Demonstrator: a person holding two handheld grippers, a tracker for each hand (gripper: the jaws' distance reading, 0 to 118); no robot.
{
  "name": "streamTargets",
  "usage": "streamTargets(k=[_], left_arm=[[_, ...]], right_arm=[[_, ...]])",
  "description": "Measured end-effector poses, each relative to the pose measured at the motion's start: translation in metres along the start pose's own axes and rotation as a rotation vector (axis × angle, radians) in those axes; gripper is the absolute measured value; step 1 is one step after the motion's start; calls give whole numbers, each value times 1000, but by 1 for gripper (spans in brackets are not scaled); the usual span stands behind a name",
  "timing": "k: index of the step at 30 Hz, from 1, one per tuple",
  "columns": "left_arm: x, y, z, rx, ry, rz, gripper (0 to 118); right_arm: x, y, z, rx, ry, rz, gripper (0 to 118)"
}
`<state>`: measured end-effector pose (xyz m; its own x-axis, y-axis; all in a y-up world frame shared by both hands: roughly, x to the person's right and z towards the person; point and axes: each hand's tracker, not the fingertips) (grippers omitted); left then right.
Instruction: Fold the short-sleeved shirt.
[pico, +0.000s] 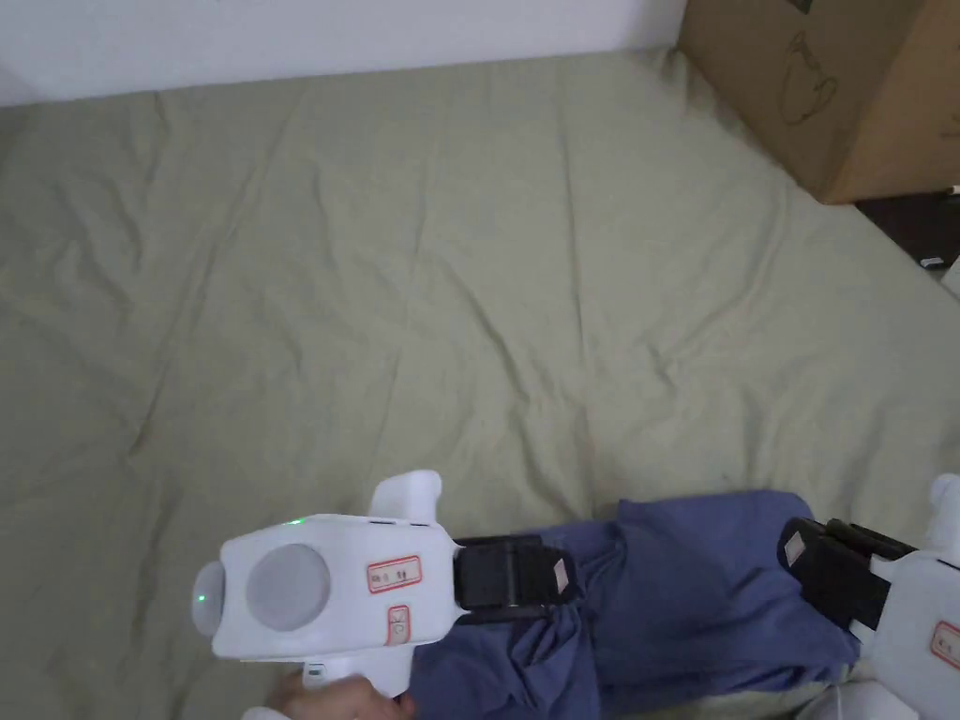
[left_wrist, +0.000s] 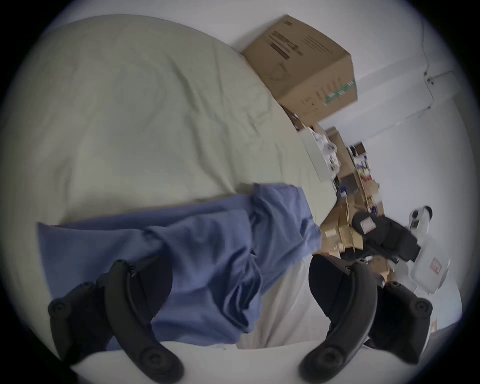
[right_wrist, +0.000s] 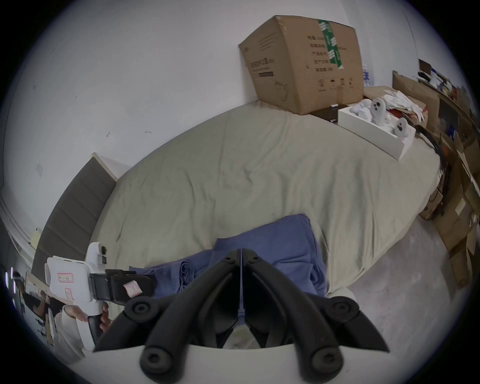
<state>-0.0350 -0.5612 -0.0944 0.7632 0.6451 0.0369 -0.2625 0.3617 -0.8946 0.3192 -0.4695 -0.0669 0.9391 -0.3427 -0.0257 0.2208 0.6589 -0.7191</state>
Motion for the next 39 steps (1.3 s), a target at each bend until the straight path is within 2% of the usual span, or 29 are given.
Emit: streamTargets(k=[1,2,4,5,7,11,15,17,22,26,27,28,29,30,31,35,39], left_arm=[[-3,2,9,18,-10,21,101],[-7,0,18,43,-15,44,80],[-14,-5,32,82,-3,56,26],[-14,-2,38,96,24,48,8],[-18,-9,36,77,107,16,9],[-7,-22,7,-58,82,-3,9],[21,-36,-35,-201,99,-151,9],[31,-40,-48,-247,72,-169,9],[30,-25,-20,-122,-20,-112,9],[-4,-12,32,16,-39,-31,12],[-15,-13,45,47,-35,-12,22],[-28,-15,59,66,-16,-1,41],[-41,-16,72,80,7,9,76],[-54,-21,82,81,23,22,95],[-68,-26,91,83,43,47,103],[-114,-43,113,114,16,192,103],[-146,-51,97,83,-32,305,103]], right_arm=[[2,-1,0,-1,1,-8,2],[3,-2,-1,-4,3,-15,2],[3,-5,-2,-7,1,-24,2],[3,-7,-4,-11,4,-26,2],[0,-9,-6,-17,12,-31,2],[-8,-13,-8,-29,30,-32,2],[-9,-14,-9,-38,30,-19,2],[-9,-15,-10,-42,26,-22,2],[-4,-12,-7,-33,25,-23,2],[-6,-13,-8,-35,29,-9,2],[-11,-14,-9,-37,32,-4,2],[-13,-15,-10,-42,37,3,2],[-16,-16,-12,-50,42,12,2],[-18,-17,-13,-56,46,23,2],[-23,-18,-15,-60,49,34,2],[-39,-21,-17,-77,65,65,2],[-55,-22,-16,-84,73,99,2]])
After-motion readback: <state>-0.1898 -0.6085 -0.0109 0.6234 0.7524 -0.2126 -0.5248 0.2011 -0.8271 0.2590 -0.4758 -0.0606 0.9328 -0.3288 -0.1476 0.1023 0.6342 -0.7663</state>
